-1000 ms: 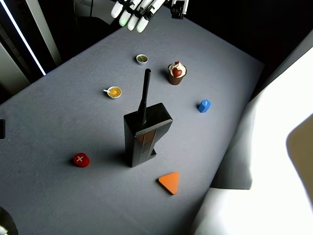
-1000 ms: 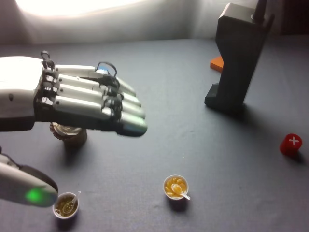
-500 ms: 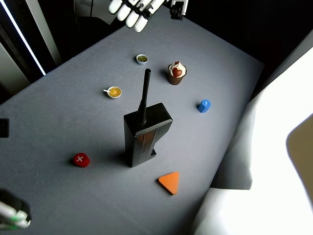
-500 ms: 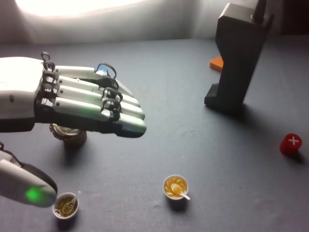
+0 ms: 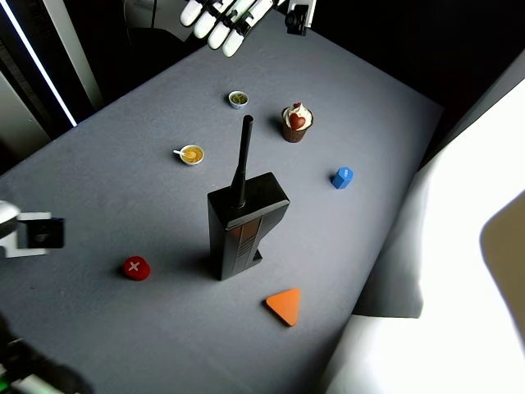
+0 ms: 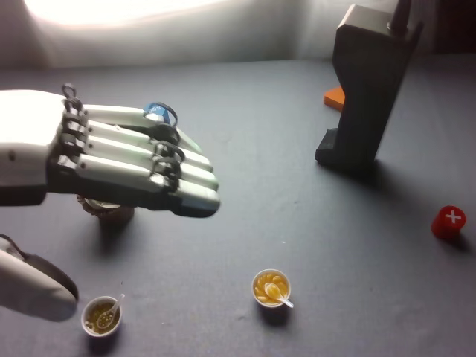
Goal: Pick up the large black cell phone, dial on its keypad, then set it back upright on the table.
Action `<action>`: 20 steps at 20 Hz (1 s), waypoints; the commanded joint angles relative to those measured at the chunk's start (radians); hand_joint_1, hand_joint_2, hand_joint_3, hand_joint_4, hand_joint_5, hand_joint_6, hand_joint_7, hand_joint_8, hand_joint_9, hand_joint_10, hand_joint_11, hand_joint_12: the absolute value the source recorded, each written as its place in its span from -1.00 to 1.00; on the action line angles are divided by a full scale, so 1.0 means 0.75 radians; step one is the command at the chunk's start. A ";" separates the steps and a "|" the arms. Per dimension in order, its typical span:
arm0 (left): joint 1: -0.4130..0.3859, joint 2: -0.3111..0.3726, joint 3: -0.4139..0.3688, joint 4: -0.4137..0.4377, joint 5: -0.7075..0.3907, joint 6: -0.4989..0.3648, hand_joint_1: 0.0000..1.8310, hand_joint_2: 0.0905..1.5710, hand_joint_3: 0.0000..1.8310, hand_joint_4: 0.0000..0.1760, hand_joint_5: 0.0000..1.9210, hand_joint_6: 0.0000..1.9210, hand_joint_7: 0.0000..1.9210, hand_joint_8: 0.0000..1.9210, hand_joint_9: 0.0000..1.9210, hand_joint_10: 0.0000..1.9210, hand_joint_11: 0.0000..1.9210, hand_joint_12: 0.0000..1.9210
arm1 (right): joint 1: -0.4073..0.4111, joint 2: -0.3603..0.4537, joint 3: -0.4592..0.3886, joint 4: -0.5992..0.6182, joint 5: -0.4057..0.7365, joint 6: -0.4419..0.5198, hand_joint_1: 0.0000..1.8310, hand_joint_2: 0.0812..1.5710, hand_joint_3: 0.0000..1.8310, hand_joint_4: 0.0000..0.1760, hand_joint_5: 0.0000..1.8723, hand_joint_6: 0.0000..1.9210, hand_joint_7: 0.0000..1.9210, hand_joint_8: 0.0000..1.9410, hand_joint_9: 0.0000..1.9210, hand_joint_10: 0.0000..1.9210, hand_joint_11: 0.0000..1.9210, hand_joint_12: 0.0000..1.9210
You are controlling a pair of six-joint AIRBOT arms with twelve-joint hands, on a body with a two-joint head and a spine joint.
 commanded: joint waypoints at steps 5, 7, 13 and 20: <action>0.016 -0.041 -0.004 -0.188 -0.135 0.036 -0.98 0.53 -1.00 -1.00 -0.80 -0.99 -0.77 -1.00 -0.78 -0.99 -1.00 -0.35 | 0.121 -0.070 0.104 -0.070 0.121 0.012 -0.64 0.20 -1.00 -1.00 -0.85 -1.00 -0.83 -1.00 -0.85 -1.00 -1.00 -0.53; 0.037 -0.077 0.006 -0.237 -0.149 0.081 -1.00 0.53 -1.00 -1.00 -0.78 -0.99 -0.76 -1.00 -0.77 -0.99 -1.00 -0.34 | 0.177 -0.084 0.125 -0.070 0.058 0.012 -0.65 0.19 -1.00 -1.00 -0.85 -1.00 -0.84 -1.00 -0.85 -1.00 -1.00 -0.48; -0.020 -0.144 0.029 -0.231 -0.168 0.310 -1.00 0.54 -1.00 -1.00 -0.81 -1.00 -0.79 -1.00 -0.80 -1.00 -1.00 -0.42 | 0.216 -0.097 0.115 -0.127 -0.062 0.012 -0.49 0.18 -1.00 -1.00 -0.83 -1.00 -0.83 -1.00 -0.83 -1.00 -1.00 -0.37; -0.023 -0.158 0.043 -0.256 -0.140 0.453 -1.00 0.54 -1.00 -1.00 -0.81 -1.00 -0.78 -1.00 -0.80 -0.99 -1.00 -0.44 | 0.315 -0.180 0.157 -0.119 -0.103 0.012 -0.25 0.25 -0.99 -1.00 -0.87 -0.99 -0.90 -1.00 -0.92 -1.00 -1.00 -0.54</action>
